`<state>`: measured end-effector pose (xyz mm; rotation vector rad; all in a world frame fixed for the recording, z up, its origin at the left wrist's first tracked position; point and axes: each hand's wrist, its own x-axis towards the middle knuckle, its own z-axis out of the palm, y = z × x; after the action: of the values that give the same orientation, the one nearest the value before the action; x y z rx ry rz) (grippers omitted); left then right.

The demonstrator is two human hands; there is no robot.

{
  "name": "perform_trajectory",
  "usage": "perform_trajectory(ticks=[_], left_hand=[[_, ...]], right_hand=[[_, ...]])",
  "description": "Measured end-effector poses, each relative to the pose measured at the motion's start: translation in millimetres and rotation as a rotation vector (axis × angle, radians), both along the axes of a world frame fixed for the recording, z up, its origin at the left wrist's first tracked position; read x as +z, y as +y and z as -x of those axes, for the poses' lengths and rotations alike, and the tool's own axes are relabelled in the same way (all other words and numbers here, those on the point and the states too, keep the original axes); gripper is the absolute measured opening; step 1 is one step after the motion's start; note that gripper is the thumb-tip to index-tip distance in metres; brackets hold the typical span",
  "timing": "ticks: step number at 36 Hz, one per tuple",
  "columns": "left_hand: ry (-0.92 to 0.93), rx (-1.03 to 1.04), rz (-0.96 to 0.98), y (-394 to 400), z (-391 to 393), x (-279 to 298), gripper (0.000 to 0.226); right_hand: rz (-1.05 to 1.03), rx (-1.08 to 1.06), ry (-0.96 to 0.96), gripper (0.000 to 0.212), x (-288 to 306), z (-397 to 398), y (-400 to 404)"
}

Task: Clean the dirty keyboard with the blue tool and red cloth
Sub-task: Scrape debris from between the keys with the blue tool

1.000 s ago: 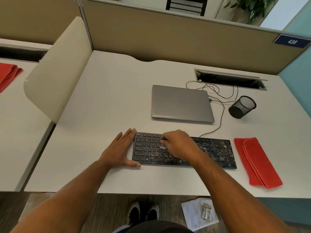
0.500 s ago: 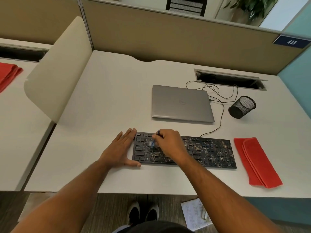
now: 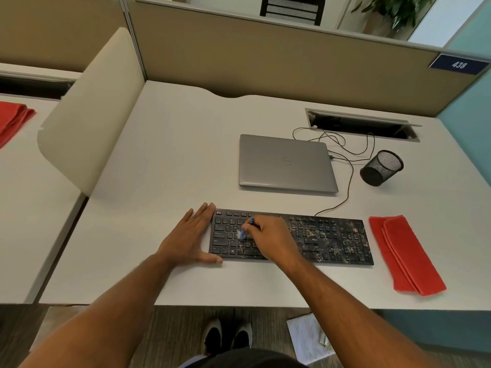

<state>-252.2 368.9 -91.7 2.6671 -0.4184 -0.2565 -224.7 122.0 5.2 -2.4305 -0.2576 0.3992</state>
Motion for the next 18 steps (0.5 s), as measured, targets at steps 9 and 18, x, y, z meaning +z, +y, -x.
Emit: perform_trajectory(ticks=[9, 18], left_hand=[[0.001, 0.000, 0.016, 0, 1, 1, 0.143], [-0.004, 0.000, 0.010, 0, 2, 2, 0.143]], right_hand=[[-0.067, -0.086, -0.032, 0.017, 4, -6, -12], [-0.016, 0.043, 0.125, 0.019, 4, -11, -16]])
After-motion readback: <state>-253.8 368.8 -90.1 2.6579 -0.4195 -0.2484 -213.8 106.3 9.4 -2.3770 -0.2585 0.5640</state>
